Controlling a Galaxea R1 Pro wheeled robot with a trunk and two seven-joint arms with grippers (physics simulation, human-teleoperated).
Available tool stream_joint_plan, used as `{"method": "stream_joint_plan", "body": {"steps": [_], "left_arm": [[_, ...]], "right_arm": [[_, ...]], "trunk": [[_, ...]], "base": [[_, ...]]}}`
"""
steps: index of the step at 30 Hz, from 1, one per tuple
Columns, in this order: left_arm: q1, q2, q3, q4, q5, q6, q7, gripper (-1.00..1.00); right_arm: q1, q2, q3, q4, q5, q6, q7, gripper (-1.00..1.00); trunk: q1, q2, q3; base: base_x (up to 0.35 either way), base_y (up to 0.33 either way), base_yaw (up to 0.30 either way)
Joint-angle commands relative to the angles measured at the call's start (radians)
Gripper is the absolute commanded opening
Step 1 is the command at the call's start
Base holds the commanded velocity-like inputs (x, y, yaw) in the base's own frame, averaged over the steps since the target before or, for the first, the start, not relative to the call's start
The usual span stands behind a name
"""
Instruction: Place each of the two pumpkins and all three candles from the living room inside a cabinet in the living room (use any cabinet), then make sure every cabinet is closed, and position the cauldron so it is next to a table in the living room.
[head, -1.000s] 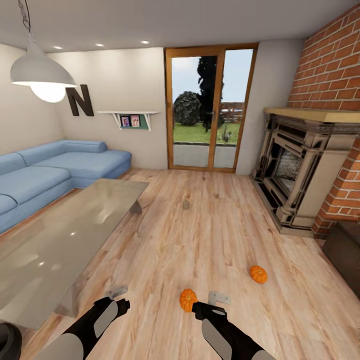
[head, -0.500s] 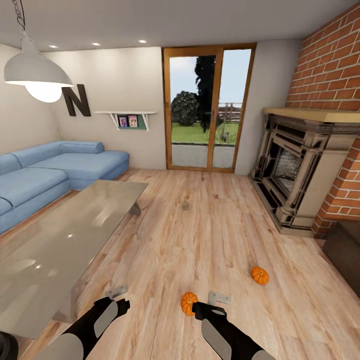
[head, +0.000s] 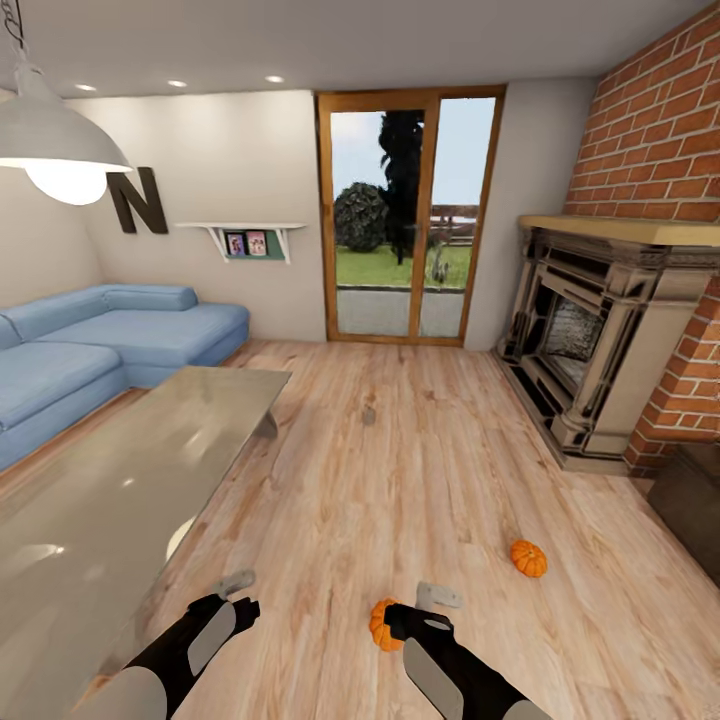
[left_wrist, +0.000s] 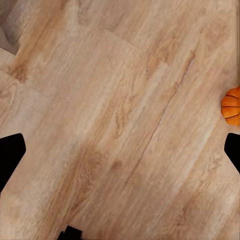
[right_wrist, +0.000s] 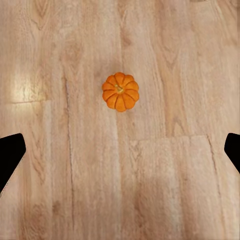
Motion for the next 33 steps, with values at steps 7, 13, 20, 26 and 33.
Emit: {"method": "stream_joint_plan", "body": {"steps": [7, 13, 20, 26, 33], "left_arm": [[0.0, 0.002, -0.008, -0.003, 0.009, 0.003, 0.008, 1.0], [0.0, 0.002, -0.008, -0.003, 0.009, 0.003, 0.008, 1.0], [0.0, 0.002, -0.008, -0.003, 0.009, 0.003, 0.008, 1.0], [0.0, 0.002, -0.008, -0.003, 0.009, 0.003, 0.008, 1.0], [0.0, 0.002, -0.008, -0.003, 0.009, 0.003, 0.008, 1.0]], "right_arm": [[-0.001, -0.001, 0.006, -0.001, -0.003, 0.005, -0.007, 1.0], [-0.001, -0.001, 0.009, -0.001, 0.008, 0.005, -0.006, 1.0], [-0.001, -0.001, 0.01, -0.001, 0.011, 0.004, -0.006, 1.0], [-0.002, -0.001, 0.011, -0.001, 0.012, 0.003, -0.005, 1.0], [-0.001, -0.001, 0.011, -0.001, 0.011, 0.004, -0.005, 1.0]], "trunk": [[0.0, -0.001, -0.001], [0.0, -0.001, -0.001], [0.0, -0.001, -0.001], [0.0, -0.001, -0.001], [0.0, -0.001, -0.001]], "base": [[0.242, 0.189, -0.05], [0.263, 0.183, -0.003], [0.262, 0.136, 0.0], [0.244, 0.023, 0.0], [0.18, 0.002, 0.0]]}}
